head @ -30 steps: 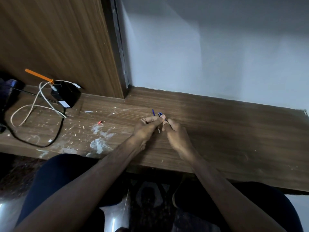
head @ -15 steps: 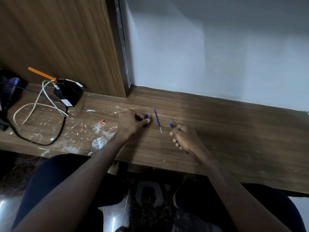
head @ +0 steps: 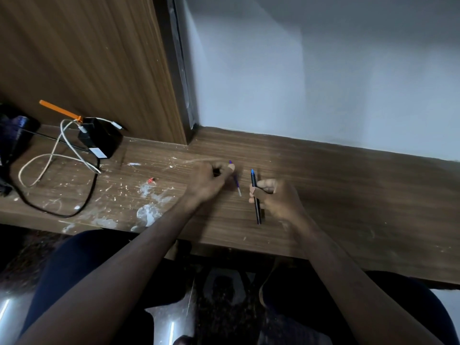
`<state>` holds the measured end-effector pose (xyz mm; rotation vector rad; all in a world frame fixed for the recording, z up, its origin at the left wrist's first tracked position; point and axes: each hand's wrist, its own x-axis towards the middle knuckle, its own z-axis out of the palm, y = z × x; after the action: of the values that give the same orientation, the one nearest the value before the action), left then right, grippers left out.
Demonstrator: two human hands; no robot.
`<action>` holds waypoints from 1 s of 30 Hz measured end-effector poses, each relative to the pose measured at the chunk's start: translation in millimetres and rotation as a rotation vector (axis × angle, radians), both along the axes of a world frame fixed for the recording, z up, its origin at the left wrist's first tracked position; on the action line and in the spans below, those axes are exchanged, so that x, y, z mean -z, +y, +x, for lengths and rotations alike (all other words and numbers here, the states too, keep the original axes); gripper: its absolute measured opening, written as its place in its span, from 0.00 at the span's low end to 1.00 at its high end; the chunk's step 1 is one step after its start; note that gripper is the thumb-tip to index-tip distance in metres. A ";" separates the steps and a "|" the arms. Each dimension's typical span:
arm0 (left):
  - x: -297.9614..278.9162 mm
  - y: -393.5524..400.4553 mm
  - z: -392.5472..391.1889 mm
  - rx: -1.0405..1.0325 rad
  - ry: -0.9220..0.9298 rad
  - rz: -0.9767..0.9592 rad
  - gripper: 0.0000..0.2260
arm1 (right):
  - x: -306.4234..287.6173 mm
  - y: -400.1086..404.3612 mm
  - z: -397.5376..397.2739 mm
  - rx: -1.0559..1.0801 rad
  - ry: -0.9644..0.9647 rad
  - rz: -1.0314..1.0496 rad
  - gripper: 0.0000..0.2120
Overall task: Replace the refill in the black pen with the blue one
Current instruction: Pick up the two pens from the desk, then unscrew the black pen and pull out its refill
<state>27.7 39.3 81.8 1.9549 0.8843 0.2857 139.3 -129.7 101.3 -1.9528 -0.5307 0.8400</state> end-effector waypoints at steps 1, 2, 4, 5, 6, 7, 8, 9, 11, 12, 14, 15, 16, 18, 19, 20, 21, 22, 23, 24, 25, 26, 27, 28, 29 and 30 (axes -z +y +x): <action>-4.0 -8.0 2.6 0.072 -0.051 -0.123 0.15 | 0.4 -0.6 1.0 -0.004 0.011 0.013 0.07; -6.5 -16.5 4.9 0.141 -0.099 -0.234 0.15 | -0.2 -1.1 0.5 -0.010 0.028 0.024 0.08; -6.0 -28.0 9.3 0.179 -0.192 -0.388 0.13 | -1.4 -2.1 -0.7 -0.026 0.085 0.051 0.03; -5.0 -30.2 11.3 0.148 -0.225 -0.441 0.11 | -1.4 -2.2 -0.5 -0.033 0.105 0.057 0.06; -4.2 -30.7 13.1 0.106 -0.248 -0.478 0.11 | -1.9 -2.0 -0.3 -0.041 0.117 0.054 0.08; -2.8 -30.4 14.7 0.080 -0.259 -0.505 0.11 | -1.9 -2.1 0.5 -0.060 0.116 0.042 0.10; -2.0 -30.1 16.1 0.080 -0.263 -0.534 0.11 | -1.9 -2.1 1.1 -0.074 0.122 0.036 0.10; -2.1 -29.8 16.8 0.099 -0.262 -0.563 0.12 | -1.9 -2.0 1.9 -0.085 0.134 0.033 0.11; -2.1 -30.5 17.8 0.129 -0.265 -0.609 0.13 | -0.7 -2.4 3.4 -0.089 0.159 0.037 0.11; -1.8 -31.1 18.5 0.120 -0.275 -0.612 0.13 | -1.2 -2.5 3.7 -0.087 0.158 0.045 0.10; -0.5 -31.9 19.5 0.068 -0.295 -0.598 0.11 | 0.0 -2.8 5.0 -0.073 0.121 0.057 0.05; 1.0 -32.2 19.9 0.043 -0.302 -0.593 0.09 | 0.4 -2.3 5.4 -0.062 0.092 0.055 0.03; 2.0 -33.1 20.0 0.025 -0.310 -0.594 0.09 | 0.8 -1.5 5.5 -0.050 0.070 0.048 0.03; 1.8 -36.5 20.6 0.000 -0.318 -0.605 0.09 | 2.5 0.4 5.5 -0.011 0.067 0.037 0.04; 1.7 -38.2 20.8 -0.009 -0.318 -0.608 0.09 | 3.6 1.3 5.3 0.008 0.061 0.026 0.06; 1.7 -39.7 20.8 -0.018 -0.318 -0.610 0.10 | 3.8 1.6 5.2 0.032 0.040 0.006 0.10; 1.4 -41.2 20.8 -0.024 -0.319 -0.611 0.10 | 4.3 2.0 5.6 0.054 0.009 -0.008 0.13; 0.8 -42.6 20.7 -0.030 -0.323 -0.613 0.11 | 4.6 1.6 5.9 0.067 -0.036 -0.022 0.15; 0.5 -44.0 21.3 -0.039 -0.329 -0.616 0.11 | 5.6 1.6 6.1 0.070 -0.082 -0.024 0.15; 0.0 -45.3 22.2 -0.049 -0.336 -0.615 0.11 | 6.4 1.0 5.9 0.070 -0.126 -0.015 0.15; -1.1 -46.9 23.5 -0.058 -0.343 -0.612 0.12 | 7.8 1.1 6.3 0.072 -0.157 0.011 0.15; -2.2 -47.8 24.0 -0.066 -0.353 -0.614 0.12 | 7.8 1.2 6.7 0.069 -0.172 0.020 0.15; -3.0 -47.8 24.4 -0.072 -0.364 -0.622 0.12 | 6.8 2.0 7.5 0.058 -0.164 0.015 0.15; -3.6 -46.7 23.9 -0.076 -0.370 -0.629 0.12 | 4.0 2.0 8.5 0.026 -0.132 -0.008 0.13; -4.4 -45.0 23.1 -0.079 -0.372 -0.633 0.12 | 3.2 1.5 10.5 -0.025 -0.071 -0.035 0.11; -5.0 -42.6 21.6 -0.083 -0.373 -0.636 0.12 | 1.1 0.5 11.6 -0.084 0.007 -0.071 0.10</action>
<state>49.3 -3.3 86.8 1.2288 0.6991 0.3519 150.9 -129.1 100.2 -2.0027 -0.5895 0.9290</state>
